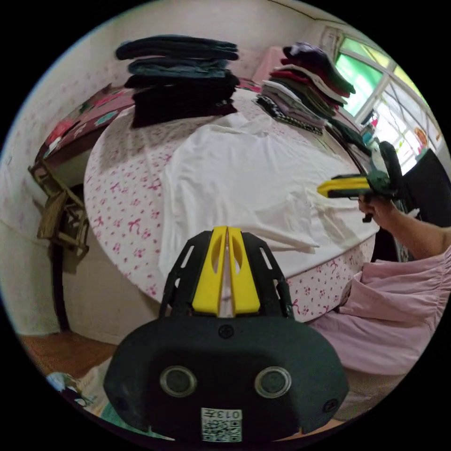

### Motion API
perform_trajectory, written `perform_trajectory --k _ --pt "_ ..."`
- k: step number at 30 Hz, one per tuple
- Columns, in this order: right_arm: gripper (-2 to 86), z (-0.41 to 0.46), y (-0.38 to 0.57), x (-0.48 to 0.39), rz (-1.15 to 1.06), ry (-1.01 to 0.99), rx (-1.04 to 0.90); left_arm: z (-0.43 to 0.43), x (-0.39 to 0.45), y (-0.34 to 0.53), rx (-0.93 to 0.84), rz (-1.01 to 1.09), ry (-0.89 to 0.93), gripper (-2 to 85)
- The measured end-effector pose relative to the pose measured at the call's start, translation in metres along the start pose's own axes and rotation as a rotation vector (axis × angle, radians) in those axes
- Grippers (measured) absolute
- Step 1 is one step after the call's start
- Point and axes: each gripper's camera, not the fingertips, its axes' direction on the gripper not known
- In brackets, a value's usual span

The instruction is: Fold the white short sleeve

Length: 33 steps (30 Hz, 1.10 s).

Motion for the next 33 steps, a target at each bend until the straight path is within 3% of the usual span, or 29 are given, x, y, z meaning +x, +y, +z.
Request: perform_trajectory --k 8,17,21,26,30,33 --pt "3.0 0.031 -0.02 0.023 -0.045 -0.052 -0.104 0.039 0.037 -0.013 -0.122 0.099 -0.061 -0.2" --pt "3.0 0.005 0.004 0.07 0.096 -0.088 -0.007 0.027 0.036 -0.012 -0.038 0.026 -0.038 -0.2" --pt "2.0 -0.014 -0.003 0.057 0.019 -0.1 0.082 0.025 0.051 -0.023 -0.016 0.079 -0.052 -0.2" --pt "0.6 0.015 -0.017 0.034 -0.1 -0.022 -0.078 0.054 0.057 -0.036 -0.088 0.088 -0.042 -0.2" --pt "0.3 0.002 -0.005 0.06 0.012 0.007 -0.067 0.049 0.048 -0.038 -0.08 0.026 -0.02 -0.2" --pt "0.3 -0.023 0.009 0.06 -0.024 -0.014 0.02 0.035 0.057 -0.043 -0.032 0.055 -0.054 -0.2"
